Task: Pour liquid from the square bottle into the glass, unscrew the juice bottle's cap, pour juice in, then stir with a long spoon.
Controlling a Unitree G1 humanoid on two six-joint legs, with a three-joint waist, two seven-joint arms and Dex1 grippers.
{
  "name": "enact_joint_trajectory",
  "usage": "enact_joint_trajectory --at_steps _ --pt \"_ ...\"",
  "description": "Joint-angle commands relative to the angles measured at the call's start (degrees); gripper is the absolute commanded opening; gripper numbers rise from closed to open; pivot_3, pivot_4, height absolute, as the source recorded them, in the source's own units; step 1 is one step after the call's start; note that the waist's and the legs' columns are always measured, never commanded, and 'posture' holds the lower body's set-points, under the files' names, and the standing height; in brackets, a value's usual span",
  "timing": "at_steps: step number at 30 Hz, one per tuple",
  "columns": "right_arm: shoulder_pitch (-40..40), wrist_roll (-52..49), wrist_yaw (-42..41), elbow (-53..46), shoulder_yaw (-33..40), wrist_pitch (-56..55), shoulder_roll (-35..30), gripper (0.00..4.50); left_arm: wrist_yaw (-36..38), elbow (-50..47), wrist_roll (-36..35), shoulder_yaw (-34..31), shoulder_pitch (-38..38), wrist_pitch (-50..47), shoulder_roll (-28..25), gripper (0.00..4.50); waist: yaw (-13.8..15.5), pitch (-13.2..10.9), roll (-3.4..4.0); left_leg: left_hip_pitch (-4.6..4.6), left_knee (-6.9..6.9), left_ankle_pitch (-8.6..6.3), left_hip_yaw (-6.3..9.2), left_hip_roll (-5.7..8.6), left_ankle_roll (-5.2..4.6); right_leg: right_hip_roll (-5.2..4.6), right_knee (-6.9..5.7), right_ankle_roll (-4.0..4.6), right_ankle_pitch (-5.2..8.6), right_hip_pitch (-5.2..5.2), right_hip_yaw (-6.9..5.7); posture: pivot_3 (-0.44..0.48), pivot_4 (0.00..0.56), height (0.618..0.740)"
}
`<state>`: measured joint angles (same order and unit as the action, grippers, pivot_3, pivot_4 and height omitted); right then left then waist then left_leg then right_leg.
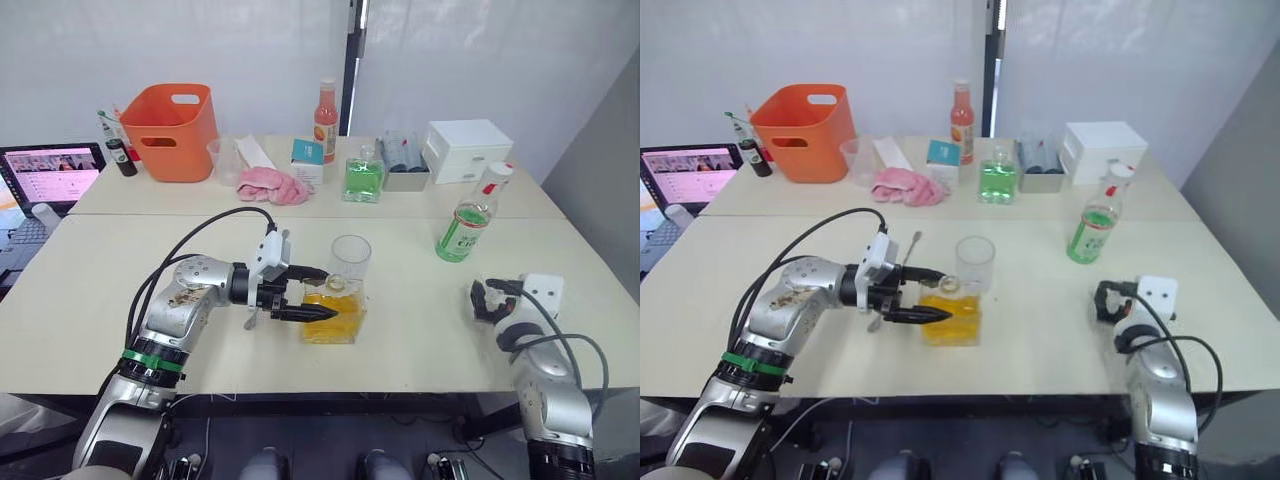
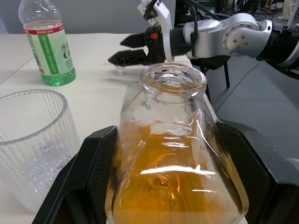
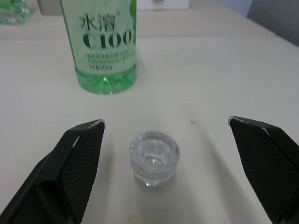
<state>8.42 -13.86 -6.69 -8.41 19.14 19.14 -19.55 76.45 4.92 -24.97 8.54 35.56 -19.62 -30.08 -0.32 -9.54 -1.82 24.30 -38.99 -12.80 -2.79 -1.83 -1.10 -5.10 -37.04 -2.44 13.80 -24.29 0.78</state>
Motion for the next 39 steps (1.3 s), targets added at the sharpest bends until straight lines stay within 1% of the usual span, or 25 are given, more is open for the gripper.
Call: enact_joint_trajectory --at_steps 1,3,7,10,15,20,23,28,31,35,39 --pt "-1.69 -5.91 -8.32 -9.76 0.48 1.00 -3.88 4.50 0.52 -5.74 -4.55 -4.56 -0.55 -2.08 -2.28 2.81 -0.34 -0.03 0.05 0.04 0.00 0.00 0.02 -0.01 0.00 0.01 0.00 0.00 0.00 -0.04 0.00 0.000 0.150 0.715" --pt "-3.38 -10.06 -14.03 -14.35 -1.33 4.45 -6.83 4.50 -0.24 -7.51 -6.08 -6.39 -1.48 -3.89 -3.98 2.81 -0.60 -0.04 0.05 0.03 0.02 0.00 0.15 -0.04 0.00 0.03 0.01 0.00 0.00 -0.05 0.01 0.000 0.150 0.715" --pt "-4.98 -17.30 -19.77 -21.25 -3.55 11.25 -10.46 4.50 -1.29 -10.08 -8.25 -9.09 -3.15 -6.84 -6.51 2.81 -0.55 -0.05 0.05 -0.01 0.02 0.00 0.36 -0.08 0.00 0.07 0.00 0.01 0.00 -0.01 0.00 0.000 0.150 0.715" --pt "-4.39 -22.20 -23.26 -26.41 -7.68 17.04 -13.20 4.50 -2.99 -11.42 -9.51 -12.66 -4.42 -8.84 -9.07 2.81 -0.46 -0.06 0.04 0.00 0.01 0.00 0.37 -0.07 0.00 0.04 0.01 0.00 0.00 -0.02 0.01 0.000 0.150 0.715" --pt "-1.05 -22.54 -22.31 -26.78 -11.47 19.64 -12.81 4.50 -5.75 -9.44 -8.38 -14.96 -2.91 -8.33 -10.79 2.81 -0.05 -0.07 0.01 0.01 -0.03 0.00 0.40 -0.01 0.00 0.01 0.02 0.00 0.01 0.00 -0.01 0.000 0.150 0.715" --pt "1.22 -21.64 -20.81 -25.99 -13.88 20.21 -10.88 4.50 -6.10 -2.31 -4.02 -14.45 1.31 -2.70 -11.93 2.81 0.63 -0.11 -0.05 0.03 -0.06 0.00 0.31 0.02 0.00 0.02 0.02 -0.01 0.01 0.01 -0.05 0.000 0.150 0.715" --pt "2.22 -20.09 -19.65 -24.95 -15.23 19.75 -9.77 4.50 -6.49 4.54 0.25 -12.39 6.40 3.44 -10.16 2.81 0.78 -0.14 -0.10 0.09 -0.07 0.01 0.08 0.01 0.01 0.04 0.02 0.00 0.00 -0.03 -0.08 0.000 0.150 0.715" --pt "3.66 -18.38 -17.97 -23.77 -15.83 19.49 -8.69 4.50 -7.19 17.09 6.39 -9.55 14.62 14.97 -4.67 2.81 1.35 -0.15 -0.12 0.20 -0.14 0.01 0.08 0.08 0.00 0.02 0.05 -0.01 0.00 -0.01 -0.12 0.000 0.150 0.715" --pt "3.51 -17.82 -17.39 -23.92 -15.66 19.35 -8.48 4.50 -7.75 23.61 8.98 -8.67 18.10 21.74 -1.40 2.81 1.01 -0.16 -0.14 0.38 -0.19 0.00 0.10 0.08 -0.03 0.03 0.08 -0.04 -0.02 -0.11 -0.12 0.000 0.150 0.715" --pt "2.99 -17.81 -16.80 -24.67 -14.98 19.39 -8.23 4.50 -10.85 36.15 13.97 -7.37 24.34 34.89 3.37 2.81 1.00 -0.17 -0.16 0.43 -0.19 0.00 0.11 0.07 -0.03 0.04 0.08 -0.04 -0.03 -0.16 -0.15 0.000 0.150 0.715" --pt "2.54 -18.18 -16.37 -25.57 -14.33 19.63 -8.21 4.50 -14.27 46.93 18.14 -6.71 29.83 46.36 6.59 2.81 0.90 -0.18 -0.18 0.46 -0.20 0.00 0.11 0.08 -0.04 0.03 0.09 -0.05 -0.03 -0.18 -0.14 0.000 0.150 0.715"
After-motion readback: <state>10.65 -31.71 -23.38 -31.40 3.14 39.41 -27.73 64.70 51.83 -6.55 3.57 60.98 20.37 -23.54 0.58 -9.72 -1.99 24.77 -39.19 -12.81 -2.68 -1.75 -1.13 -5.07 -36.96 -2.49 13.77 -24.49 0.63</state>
